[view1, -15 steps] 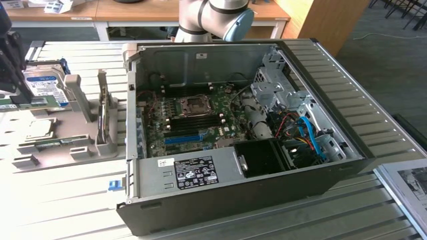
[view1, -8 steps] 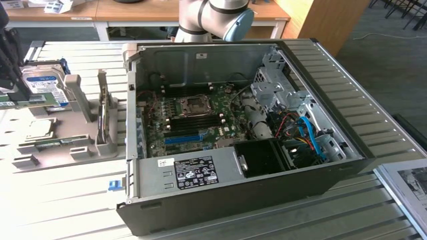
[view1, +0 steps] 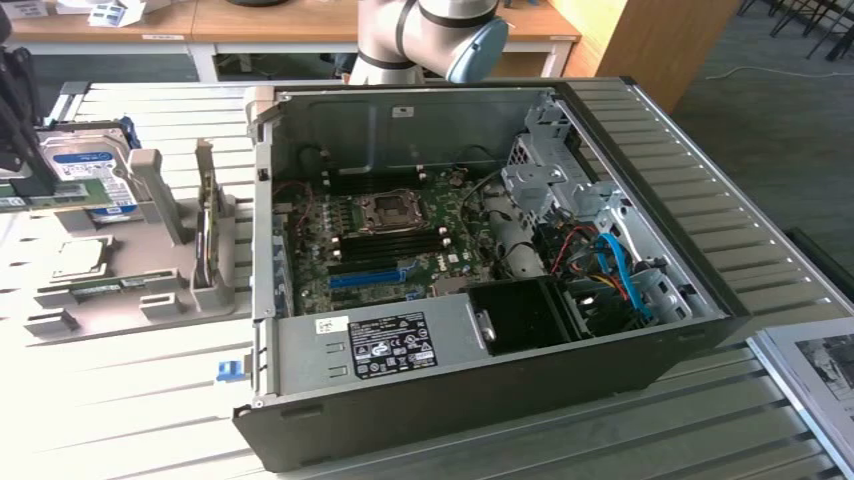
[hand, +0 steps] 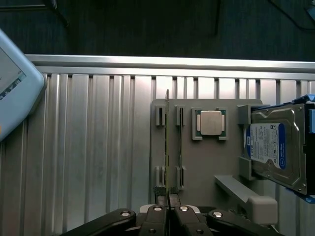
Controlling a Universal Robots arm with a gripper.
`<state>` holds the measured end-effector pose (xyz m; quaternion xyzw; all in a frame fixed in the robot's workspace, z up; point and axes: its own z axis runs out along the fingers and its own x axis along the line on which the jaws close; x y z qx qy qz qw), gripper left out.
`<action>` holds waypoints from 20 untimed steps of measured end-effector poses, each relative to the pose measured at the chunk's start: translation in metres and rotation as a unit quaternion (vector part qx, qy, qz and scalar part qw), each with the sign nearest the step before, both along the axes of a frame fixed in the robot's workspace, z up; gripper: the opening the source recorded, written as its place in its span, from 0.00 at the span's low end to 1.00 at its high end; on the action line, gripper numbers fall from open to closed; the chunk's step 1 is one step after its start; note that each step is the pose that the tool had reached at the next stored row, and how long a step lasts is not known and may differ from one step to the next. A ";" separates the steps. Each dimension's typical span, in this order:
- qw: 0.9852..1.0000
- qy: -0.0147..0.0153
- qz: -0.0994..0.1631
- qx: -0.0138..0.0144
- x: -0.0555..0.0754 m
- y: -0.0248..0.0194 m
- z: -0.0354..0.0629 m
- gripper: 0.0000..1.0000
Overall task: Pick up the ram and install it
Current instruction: 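Pick up the ram and move it above insertion slot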
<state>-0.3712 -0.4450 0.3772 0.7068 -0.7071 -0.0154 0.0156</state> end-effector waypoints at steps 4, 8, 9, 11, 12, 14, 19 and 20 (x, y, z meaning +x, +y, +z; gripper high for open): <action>1.000 0.000 0.000 0.000 0.000 0.0000 0.0033 0.12; 1.000 0.000 0.000 0.000 0.000 0.0000 0.0051 0.12; 1.000 0.000 0.000 0.000 0.000 0.0000 0.0051 0.12; 1.000 0.000 0.000 0.000 0.000 0.0000 0.0052 0.12; 1.000 0.000 0.000 0.000 0.000 0.0000 0.0052 0.12; 1.000 0.000 0.000 0.000 0.001 0.0000 0.0054 0.12; 1.000 0.000 0.000 0.000 0.005 0.0000 0.0055 0.12; 1.000 0.000 0.000 0.000 0.006 0.0000 0.0055 0.12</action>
